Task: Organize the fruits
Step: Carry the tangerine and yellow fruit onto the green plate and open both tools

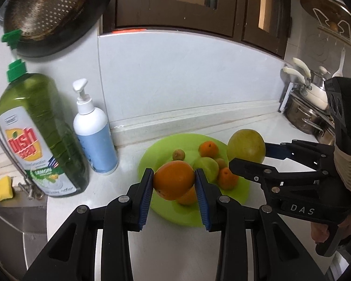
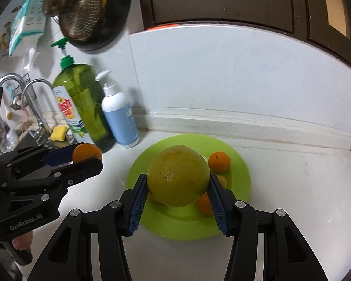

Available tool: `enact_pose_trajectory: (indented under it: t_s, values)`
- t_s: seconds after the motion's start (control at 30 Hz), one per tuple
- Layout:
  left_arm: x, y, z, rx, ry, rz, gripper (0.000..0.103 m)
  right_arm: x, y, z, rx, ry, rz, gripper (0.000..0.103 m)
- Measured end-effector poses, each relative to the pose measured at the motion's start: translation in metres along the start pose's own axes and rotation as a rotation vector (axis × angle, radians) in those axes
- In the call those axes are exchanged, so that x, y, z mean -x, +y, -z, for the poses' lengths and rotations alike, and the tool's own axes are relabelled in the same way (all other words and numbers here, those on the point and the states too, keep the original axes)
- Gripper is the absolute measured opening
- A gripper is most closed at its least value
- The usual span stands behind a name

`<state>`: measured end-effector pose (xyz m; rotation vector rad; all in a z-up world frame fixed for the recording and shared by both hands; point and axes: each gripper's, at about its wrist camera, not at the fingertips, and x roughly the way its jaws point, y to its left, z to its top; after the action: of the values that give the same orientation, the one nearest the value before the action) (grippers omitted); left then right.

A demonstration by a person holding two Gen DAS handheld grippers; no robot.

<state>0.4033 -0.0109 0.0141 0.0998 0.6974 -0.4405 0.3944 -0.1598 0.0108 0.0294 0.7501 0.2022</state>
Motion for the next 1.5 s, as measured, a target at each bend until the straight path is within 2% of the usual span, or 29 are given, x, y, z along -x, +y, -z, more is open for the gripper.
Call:
enact_pose_trajectory:
  t_s: [0.47, 0.53, 0.57, 0.97, 1.23, 1.5]
  values:
    - [-0.066, 0.012, -0.023, 0.024, 0.088, -0.011, 0.035, -0.064, -0.021, -0.034, -0.006, 0.058, -0.002, 0.052]
    - [-0.075, 0.014, -0.023, 0.027, 0.101, -0.012, 0.035, -0.075, -0.022, -0.037, -0.007, 0.073, -0.002, 0.052]
    - [-0.080, 0.014, -0.023, 0.012, 0.107, 0.022, 0.035, -0.079, -0.023, -0.038, -0.006, 0.077, 0.001, 0.052]
    - [-0.123, 0.019, -0.016, 0.017, 0.177, 0.037, 0.035, -0.121, -0.037, -0.040, -0.021, 0.131, 0.012, 0.052]
    - [-0.134, 0.020, -0.014, 0.025, 0.205, 0.043, 0.035, -0.128, -0.038, -0.036, -0.026, 0.149, 0.014, 0.052]
    - [-0.123, 0.023, -0.017, 0.040, 0.185, 0.036, 0.038, -0.124, -0.032, -0.035, -0.014, 0.127, 0.017, 0.052]
